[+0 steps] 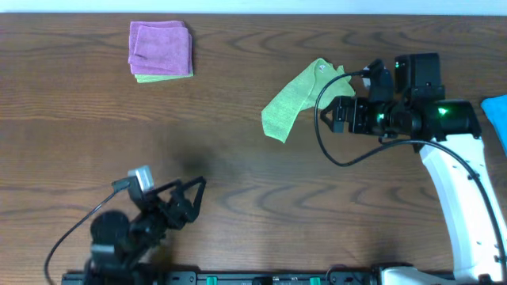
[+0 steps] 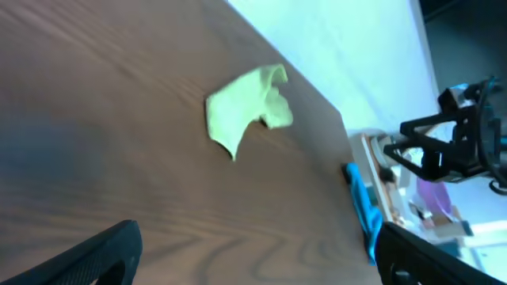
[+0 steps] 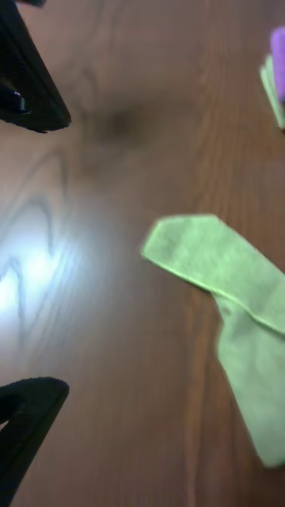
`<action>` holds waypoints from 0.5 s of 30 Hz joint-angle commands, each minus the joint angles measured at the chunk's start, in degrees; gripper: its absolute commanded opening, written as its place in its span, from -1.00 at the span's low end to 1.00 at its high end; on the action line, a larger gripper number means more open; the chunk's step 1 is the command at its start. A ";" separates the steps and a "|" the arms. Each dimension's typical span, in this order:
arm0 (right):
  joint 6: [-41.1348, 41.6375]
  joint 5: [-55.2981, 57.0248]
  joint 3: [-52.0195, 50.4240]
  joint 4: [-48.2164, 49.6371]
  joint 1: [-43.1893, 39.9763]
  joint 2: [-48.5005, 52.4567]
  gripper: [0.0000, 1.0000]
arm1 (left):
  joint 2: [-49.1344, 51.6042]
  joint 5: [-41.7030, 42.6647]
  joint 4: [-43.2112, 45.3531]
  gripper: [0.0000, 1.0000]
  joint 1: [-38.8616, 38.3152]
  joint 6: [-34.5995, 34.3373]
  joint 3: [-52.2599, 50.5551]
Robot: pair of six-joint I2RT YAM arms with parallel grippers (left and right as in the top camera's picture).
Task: Fold the cloth
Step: 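Reach the left gripper to the cloth's left hanging edge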
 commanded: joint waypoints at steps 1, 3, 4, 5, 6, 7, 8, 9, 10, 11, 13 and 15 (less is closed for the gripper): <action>1.55 7.21 0.50 2.51 -0.57 0.66 0.99 | 13.11 6.84 5.49 0.88 -0.96 -5.66 0.61; 2.78 9.05 0.50 5.90 -2.36 1.38 0.99 | 24.70 9.01 9.20 0.87 -3.65 -9.03 2.75; 2.78 8.94 0.50 6.99 -3.21 1.66 0.99 | 28.96 9.73 10.36 0.84 -5.11 -10.14 4.02; 2.75 8.94 0.50 8.57 -4.57 2.16 0.98 | 33.88 10.49 11.50 0.80 -7.23 -11.26 5.88; 2.73 9.01 0.50 9.64 -5.62 2.49 0.99 | 38.03 10.99 12.20 0.80 -9.31 -12.11 7.74; 2.73 9.03 0.50 10.67 -6.73 2.91 0.99 | 41.90 11.56 12.79 0.81 -11.50 -12.37 9.86; 2.75 8.94 0.50 11.74 -8.04 3.19 0.99 | 46.01 11.89 13.38 0.80 -13.88 -12.44 12.46; 2.73 8.94 0.50 12.83 -9.27 3.61 0.98 | 49.68 12.02 13.49 0.82 -16.02 -13.20 15.19; 2.73 8.87 0.50 13.81 -10.51 3.87 0.99 | 53.09 12.04 13.44 0.86 -17.88 -14.45 18.03; 2.54 8.85 0.50 14.49 -11.43 4.13 0.98 | 55.67 12.04 13.49 0.86 -19.12 -16.00 20.22; 2.38 8.70 0.50 15.39 -13.11 4.50 0.99 | 60.43 11.80 13.53 0.85 -20.37 -20.04 24.30; 0.44 8.76 0.50 16.02 -14.14 4.68 0.98 | 63.78 11.54 13.35 0.82 -20.48 -21.66 26.58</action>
